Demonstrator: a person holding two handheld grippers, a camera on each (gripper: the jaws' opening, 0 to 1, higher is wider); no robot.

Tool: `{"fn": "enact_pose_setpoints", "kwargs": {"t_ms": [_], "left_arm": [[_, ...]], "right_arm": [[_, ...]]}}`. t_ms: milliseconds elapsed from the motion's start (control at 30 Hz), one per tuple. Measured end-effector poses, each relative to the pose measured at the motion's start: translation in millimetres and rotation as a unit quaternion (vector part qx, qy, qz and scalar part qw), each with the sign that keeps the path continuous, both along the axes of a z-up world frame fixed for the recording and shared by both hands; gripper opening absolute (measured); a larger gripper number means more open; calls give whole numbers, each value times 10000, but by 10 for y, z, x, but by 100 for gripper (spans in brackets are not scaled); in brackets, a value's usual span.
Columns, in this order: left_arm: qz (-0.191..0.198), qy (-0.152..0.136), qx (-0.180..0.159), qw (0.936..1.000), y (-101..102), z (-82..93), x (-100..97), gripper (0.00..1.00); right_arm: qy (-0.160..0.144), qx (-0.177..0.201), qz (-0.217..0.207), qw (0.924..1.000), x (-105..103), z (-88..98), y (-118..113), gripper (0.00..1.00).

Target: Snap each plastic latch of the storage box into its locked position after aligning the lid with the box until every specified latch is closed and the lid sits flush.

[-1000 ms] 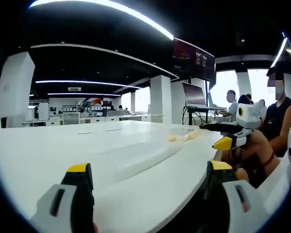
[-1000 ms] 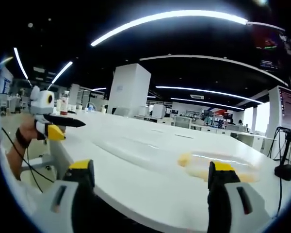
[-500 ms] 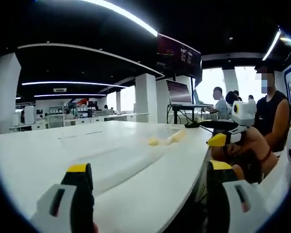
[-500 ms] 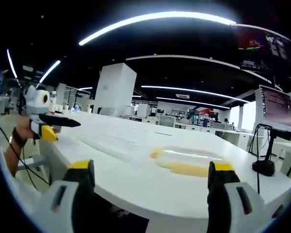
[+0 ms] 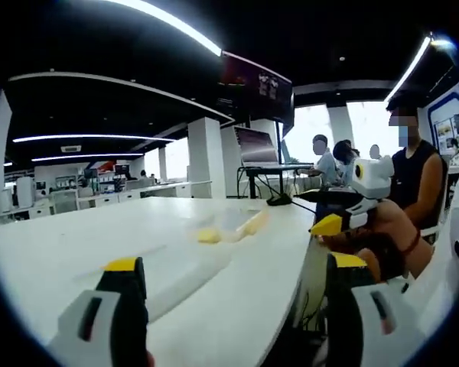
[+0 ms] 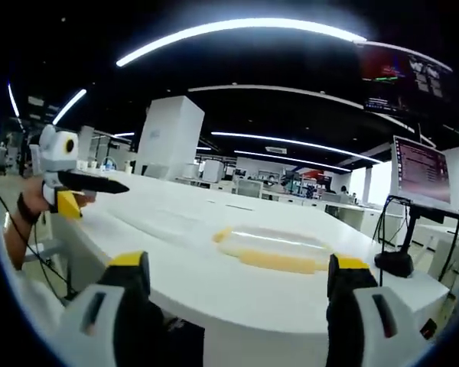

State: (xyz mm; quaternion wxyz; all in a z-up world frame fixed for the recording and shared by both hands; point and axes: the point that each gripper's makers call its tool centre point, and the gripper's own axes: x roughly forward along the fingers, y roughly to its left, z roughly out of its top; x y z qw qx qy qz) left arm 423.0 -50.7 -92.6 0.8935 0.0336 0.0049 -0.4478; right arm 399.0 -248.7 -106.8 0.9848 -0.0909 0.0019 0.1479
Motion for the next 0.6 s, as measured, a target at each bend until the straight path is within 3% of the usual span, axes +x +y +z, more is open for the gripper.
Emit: {"fn": "enact_pose_setpoints", "kwargs": {"t_ms": [600], "left_arm": [[-584,66,124,9982,-495,-94,-161,98]], "right_arm": [[89,-23,-424,9991,-159,-90,-399,96]]}}
